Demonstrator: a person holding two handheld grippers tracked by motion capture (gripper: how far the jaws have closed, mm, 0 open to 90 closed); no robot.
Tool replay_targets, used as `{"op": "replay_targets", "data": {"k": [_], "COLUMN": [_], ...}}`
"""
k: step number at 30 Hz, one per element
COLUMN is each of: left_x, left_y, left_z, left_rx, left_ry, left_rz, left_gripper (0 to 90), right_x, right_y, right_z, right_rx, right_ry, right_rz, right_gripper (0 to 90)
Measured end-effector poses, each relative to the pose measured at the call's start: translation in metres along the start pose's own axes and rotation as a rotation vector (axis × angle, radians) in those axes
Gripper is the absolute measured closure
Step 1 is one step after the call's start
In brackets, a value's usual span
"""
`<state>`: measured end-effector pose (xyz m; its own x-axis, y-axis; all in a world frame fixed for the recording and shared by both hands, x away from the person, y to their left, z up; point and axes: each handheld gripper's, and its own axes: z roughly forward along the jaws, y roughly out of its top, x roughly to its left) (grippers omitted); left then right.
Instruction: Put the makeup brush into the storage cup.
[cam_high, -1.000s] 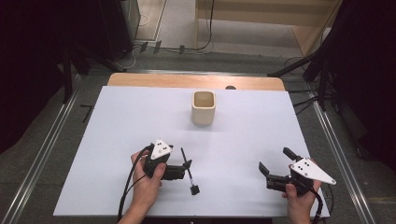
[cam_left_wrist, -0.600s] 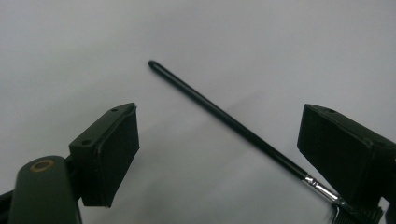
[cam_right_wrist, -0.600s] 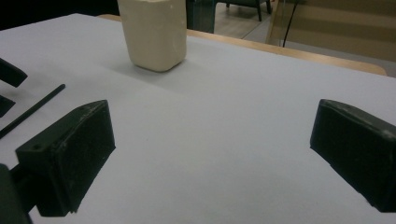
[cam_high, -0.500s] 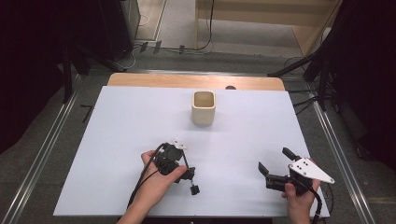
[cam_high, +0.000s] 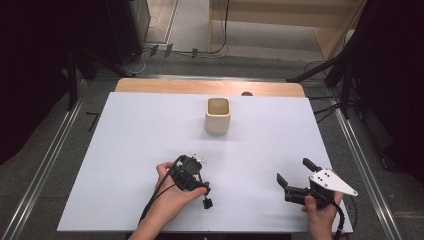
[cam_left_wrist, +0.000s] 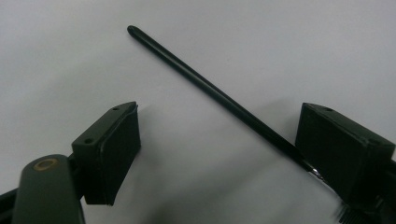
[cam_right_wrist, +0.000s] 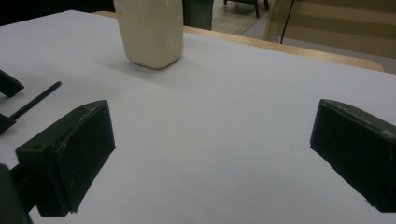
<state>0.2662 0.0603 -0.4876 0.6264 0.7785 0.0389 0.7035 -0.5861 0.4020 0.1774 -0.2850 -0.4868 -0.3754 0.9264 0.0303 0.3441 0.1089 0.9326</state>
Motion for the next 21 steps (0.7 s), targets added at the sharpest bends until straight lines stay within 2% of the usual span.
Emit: {"op": "replay_targets", "data": {"k": [2, 4, 6, 9, 13, 17, 19, 20, 21], "left_x": [0.002, 0.004, 0.008, 0.015, 0.023, 0.03, 0.029, 0.026, 0.026], "left_y": [0.0, 0.0, 0.0, 0.0, 0.0, -0.002, -0.001, 0.0, 0.0], "left_z": [-0.003, -0.006, -0.009, -0.011, -0.013, -0.013, -0.013, -0.012, -0.012], "left_rx": [0.003, 0.017, 0.027, 0.049, 0.094, 0.101, 0.104, 0.116, 0.116], "left_ry": [-0.013, -0.03, -0.038, -0.054, -0.082, -0.111, -0.104, -0.078, -0.078], "left_rz": [0.023, 0.048, 0.049, 0.048, 0.04, 0.034, 0.019, -0.003, -0.003], "left_gripper": [24.6, 36.5, 52.6, 66.9, 79.1, 86.2, 86.1, 85.9, 85.7], "right_x": [0.0, 0.0, 0.0, 0.0, 0.0, 0.001, 0.002, 0.002, 0.002], "right_y": [0.0, 0.0, 0.0, 0.0, -0.001, -0.001, -0.001, -0.001, -0.001], "right_z": [0.0, 0.0, 0.0, 0.0, 0.001, 0.002, 0.003, 0.003, 0.003], "right_rx": [-0.001, 0.0, -0.005, -0.002, 0.003, 0.008, 0.01, 0.012, 0.012], "right_ry": [-0.001, -0.002, 0.003, -0.002, -0.002, 0.0, 0.001, 0.001, 0.001], "right_rz": [0.001, 0.002, -0.002, -0.002, 0.001, -0.001, -0.003, 0.0, 0.0], "right_gripper": [0.3, 0.3, 0.3, 0.3, 0.3, 0.3, 0.3, 0.3, 0.3]}}
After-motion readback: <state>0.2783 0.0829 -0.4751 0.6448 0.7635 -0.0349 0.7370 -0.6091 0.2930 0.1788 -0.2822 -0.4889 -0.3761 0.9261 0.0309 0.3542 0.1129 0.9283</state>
